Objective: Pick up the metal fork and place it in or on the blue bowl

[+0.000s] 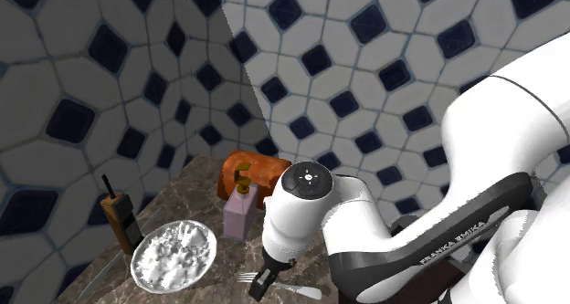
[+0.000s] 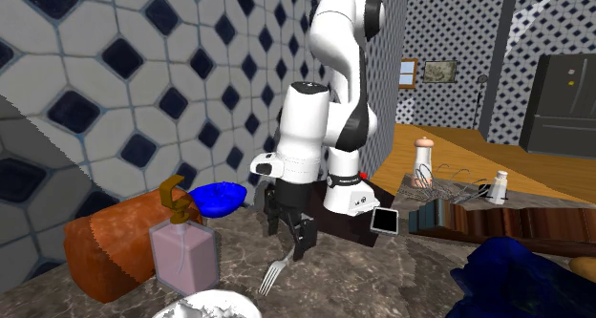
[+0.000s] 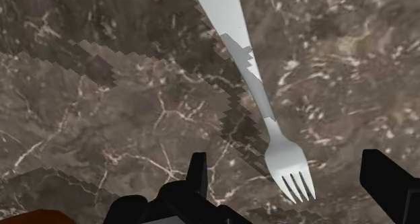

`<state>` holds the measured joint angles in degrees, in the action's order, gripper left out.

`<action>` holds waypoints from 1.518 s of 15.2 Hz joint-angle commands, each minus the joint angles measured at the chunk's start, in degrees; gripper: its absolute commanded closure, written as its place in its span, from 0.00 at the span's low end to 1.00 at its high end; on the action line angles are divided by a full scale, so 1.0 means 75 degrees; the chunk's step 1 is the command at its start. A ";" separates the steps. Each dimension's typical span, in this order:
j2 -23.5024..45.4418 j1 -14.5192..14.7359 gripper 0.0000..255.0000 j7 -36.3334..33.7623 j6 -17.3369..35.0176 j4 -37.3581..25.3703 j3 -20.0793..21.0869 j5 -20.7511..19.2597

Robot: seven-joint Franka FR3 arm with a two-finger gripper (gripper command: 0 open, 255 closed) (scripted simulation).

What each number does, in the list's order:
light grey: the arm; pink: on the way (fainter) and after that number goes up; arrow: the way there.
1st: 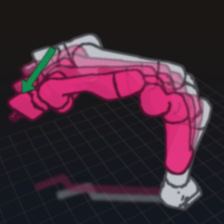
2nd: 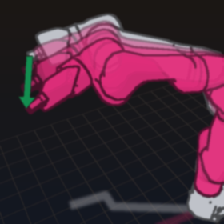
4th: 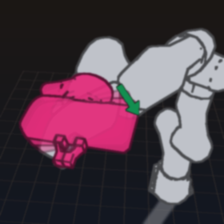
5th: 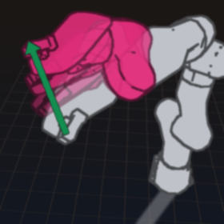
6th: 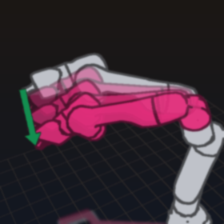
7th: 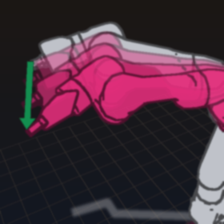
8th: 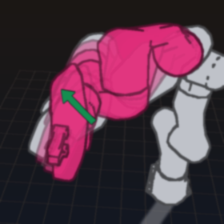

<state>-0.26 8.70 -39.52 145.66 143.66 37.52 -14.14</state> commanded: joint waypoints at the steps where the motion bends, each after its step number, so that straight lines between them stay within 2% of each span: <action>1: 0.0330 0.0026 0.00 -0.0406 0.0138 -0.0100 0.0031 -0.0436; 7: 0.1174 0.0105 0.00 -0.1287 0.0617 -0.0166 -0.0292 -0.1683; 15: 0.1170 0.0121 0.00 -0.1281 0.0618 -0.0165 -0.0308 -0.1675; 16: 0.1170 0.0121 1.00 -0.1281 0.0618 -0.0165 -0.0308 -0.1675; 23: 0.1172 0.0121 1.00 -0.1282 0.0617 -0.0166 -0.0308 -0.1676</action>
<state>8.52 9.60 -49.13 150.28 142.41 35.20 -26.71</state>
